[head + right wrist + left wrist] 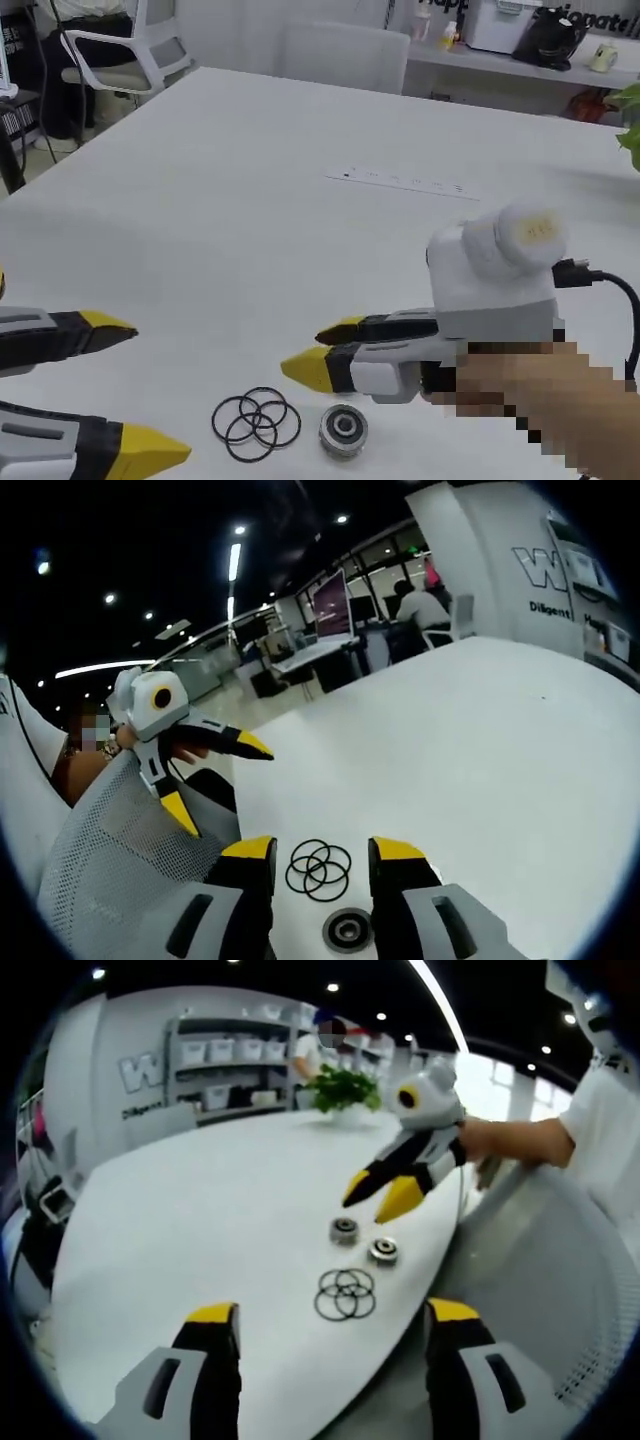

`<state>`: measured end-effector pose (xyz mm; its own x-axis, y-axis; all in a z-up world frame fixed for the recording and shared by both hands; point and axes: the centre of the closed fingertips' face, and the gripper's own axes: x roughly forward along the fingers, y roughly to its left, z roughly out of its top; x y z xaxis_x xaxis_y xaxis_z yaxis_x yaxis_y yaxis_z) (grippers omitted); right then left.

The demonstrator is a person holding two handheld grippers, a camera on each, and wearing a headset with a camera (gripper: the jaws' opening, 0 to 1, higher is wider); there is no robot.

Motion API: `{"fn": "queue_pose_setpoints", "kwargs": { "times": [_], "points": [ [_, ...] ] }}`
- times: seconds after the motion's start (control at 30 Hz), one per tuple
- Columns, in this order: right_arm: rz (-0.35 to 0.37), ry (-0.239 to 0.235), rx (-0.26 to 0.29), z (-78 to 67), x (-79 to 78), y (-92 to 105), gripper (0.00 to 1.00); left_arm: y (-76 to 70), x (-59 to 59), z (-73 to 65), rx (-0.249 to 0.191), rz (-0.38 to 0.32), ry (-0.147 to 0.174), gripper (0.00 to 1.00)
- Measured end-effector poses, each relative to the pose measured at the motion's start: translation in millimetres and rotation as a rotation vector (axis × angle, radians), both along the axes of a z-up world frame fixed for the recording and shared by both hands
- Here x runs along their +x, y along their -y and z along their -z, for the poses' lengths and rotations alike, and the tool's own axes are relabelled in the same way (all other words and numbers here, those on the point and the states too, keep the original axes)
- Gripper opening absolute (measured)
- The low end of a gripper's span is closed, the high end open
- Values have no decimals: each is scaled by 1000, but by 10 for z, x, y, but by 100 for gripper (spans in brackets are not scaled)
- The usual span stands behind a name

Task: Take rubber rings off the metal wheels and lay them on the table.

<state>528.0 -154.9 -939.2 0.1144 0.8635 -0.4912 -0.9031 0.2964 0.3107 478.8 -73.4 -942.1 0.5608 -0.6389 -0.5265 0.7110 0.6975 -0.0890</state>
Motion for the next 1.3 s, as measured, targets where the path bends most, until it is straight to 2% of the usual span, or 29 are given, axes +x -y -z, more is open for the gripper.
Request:
{"fn": "queue_pose_setpoints", "kwargs": {
  "times": [0.1, 0.23, 0.4, 0.67, 0.77, 0.87, 1.0, 1.17, 1.3],
  "points": [
    [-3, 12, 8, -84, -11, 61, 41, 10, -5, 4, 0, 5, -2, 78],
    [7, 14, 22, -179, -28, 161, 49, 39, -5, -11, -31, 2, -12, 82],
    [23, 47, 46, -318, -42, 320, 59, 43, -7, -15, -39, 0, -14, 84],
    [53, 94, 66, -404, -73, 646, 69, 62, -20, -14, -44, 5, -17, 89],
    [68, 98, 81, -418, -94, 752, 73, 60, -19, -17, -48, 2, -16, 91],
    [93, 86, 78, -380, -101, 868, 76, 61, -28, -12, -51, 2, -21, 92],
    [138, 81, 45, -271, -87, 1036, 77, 64, -30, -15, -54, -2, -23, 94],
    [170, 60, 9, -96, -133, 1219, 80, 46, -25, -6, -46, -13, -23, 100],
    [190, 40, -8, 18, -189, 1322, 82, 46, -28, -12, -48, -16, -21, 100]
  ]
}}
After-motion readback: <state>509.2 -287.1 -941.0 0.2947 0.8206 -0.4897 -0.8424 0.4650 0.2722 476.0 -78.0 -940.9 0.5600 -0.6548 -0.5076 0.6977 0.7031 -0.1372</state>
